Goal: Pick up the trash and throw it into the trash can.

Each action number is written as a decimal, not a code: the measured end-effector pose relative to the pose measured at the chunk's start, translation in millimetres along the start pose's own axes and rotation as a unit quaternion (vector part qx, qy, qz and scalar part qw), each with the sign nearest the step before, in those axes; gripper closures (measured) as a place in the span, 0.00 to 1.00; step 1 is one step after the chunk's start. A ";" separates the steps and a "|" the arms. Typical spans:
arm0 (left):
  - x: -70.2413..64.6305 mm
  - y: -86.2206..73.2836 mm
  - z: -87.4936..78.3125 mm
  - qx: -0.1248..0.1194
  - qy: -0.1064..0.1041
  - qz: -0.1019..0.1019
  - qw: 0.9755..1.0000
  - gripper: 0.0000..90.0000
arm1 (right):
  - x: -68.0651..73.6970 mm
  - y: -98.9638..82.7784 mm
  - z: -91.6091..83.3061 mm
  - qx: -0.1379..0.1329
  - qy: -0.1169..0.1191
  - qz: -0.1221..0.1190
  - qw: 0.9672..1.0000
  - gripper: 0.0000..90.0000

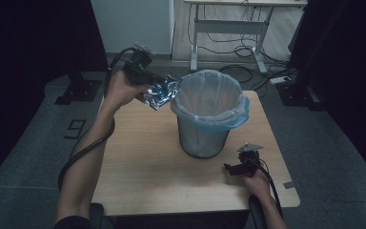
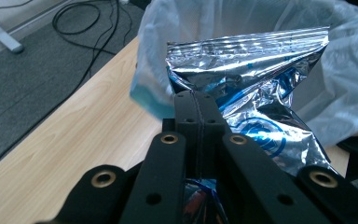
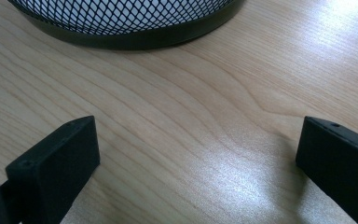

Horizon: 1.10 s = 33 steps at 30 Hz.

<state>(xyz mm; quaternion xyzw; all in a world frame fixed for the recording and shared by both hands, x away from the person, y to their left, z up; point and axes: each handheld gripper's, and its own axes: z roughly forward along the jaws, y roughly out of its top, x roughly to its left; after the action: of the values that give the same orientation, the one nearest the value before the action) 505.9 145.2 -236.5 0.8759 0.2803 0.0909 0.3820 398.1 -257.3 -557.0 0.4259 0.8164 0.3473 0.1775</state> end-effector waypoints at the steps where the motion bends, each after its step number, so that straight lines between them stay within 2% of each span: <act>1: -3.3 6.7 5.5 0.001 -0.003 0.004 1.000 1.00 | 0.0 0.0 0.0 0.000 0.000 0.000 1.000 0.00; 4: -6.6 13.1 12.2 0.002 -0.007 0.008 1.000 1.00 | 0.0 0.0 0.0 0.000 0.000 0.000 1.000 0.00; 8: -15.0 28.4 31.1 0.006 -0.014 0.015 1.000 1.00 | 0.0 0.0 0.0 0.000 0.000 0.000 1.000 0.00; 10: -16.0 30.7 33.7 0.007 -0.016 0.016 1.000 1.00 | 0.0 0.0 0.0 0.000 0.000 0.000 1.000 0.00; 11: -19.4 37.1 41.5 0.006 -0.019 0.018 1.000 1.00 | 0.0 0.0 0.0 0.000 0.000 0.000 1.000 0.00; 16: -24.9 47.0 52.7 0.008 -0.023 0.025 0.999 1.00 | 0.1 0.0 0.0 0.000 0.001 -0.001 1.000 0.00; 17: -28.4 52.1 59.2 0.006 -0.024 0.027 0.999 1.00 | 0.2 0.1 0.1 0.000 0.001 -0.002 1.000 0.00; 22: -34.0 59.9 70.6 0.003 -0.023 0.030 0.999 1.00 | 0.4 0.2 0.4 0.000 0.004 -0.003 1.000 0.00; 33: -42.5 73.0 109.7 -0.001 -0.019 0.035 0.999 1.00 | 1.5 0.6 0.7 0.000 0.007 -0.006 1.000 0.00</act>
<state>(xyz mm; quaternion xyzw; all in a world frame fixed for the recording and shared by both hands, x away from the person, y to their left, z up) 542.5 13.3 -257.5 0.8865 0.2419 0.0881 0.3846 398.0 -255.5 -557.1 0.4184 0.8202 0.3493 0.1739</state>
